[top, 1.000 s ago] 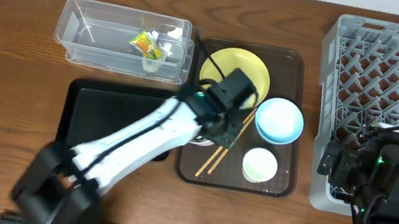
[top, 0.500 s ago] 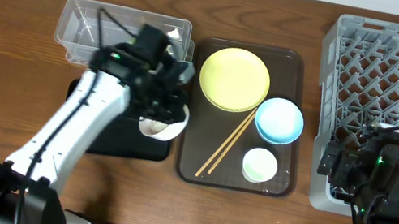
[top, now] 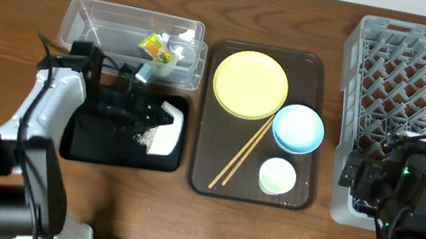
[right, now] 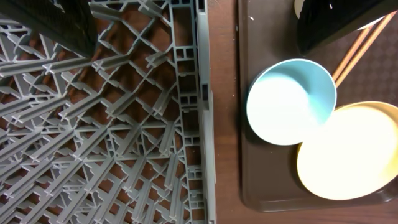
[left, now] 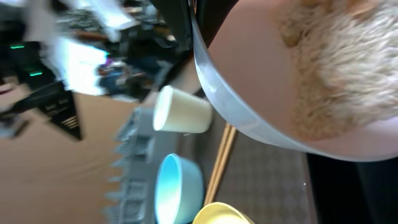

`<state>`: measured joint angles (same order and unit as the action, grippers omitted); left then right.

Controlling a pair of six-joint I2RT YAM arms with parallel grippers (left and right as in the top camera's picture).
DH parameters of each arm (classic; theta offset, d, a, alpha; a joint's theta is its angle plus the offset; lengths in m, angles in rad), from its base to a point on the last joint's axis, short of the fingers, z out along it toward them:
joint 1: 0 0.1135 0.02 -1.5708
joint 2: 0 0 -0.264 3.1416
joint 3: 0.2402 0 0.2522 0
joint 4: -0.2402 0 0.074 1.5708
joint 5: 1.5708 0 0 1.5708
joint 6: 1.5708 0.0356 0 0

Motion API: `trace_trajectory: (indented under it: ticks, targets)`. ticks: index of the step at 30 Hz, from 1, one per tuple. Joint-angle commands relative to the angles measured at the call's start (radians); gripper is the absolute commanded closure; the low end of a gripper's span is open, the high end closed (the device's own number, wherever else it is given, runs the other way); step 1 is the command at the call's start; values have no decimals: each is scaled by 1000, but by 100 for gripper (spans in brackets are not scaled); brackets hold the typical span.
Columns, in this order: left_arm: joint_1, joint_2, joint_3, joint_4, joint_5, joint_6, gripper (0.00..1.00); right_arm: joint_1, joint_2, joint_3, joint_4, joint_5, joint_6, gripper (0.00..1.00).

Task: Sort waste into correct bins and load items into the dishwasher rack
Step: 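Lift the pink bowl and tip the rice onto the black tray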

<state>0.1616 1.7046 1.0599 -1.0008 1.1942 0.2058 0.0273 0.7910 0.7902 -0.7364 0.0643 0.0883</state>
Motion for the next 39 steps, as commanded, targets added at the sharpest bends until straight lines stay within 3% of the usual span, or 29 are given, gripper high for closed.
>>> trace_trajectory:
  ticks: [1, 12, 31, 39]
  targets:
    - [41, 65, -9, -16, 198, 14, 94, 6, -3, 18, -1, 6, 12, 1]
    - [127, 191, -9, -16, 379, -109, 94, 6, -3, 18, -15, 7, 12, 1]
    - [197, 191, -9, -16, 379, -763, 94, 6, -3, 18, -16, 7, 11, 1]
    - [198, 191, -9, -15, 379, -806, 93, 6, -3, 18, -16, 7, 11, 1]
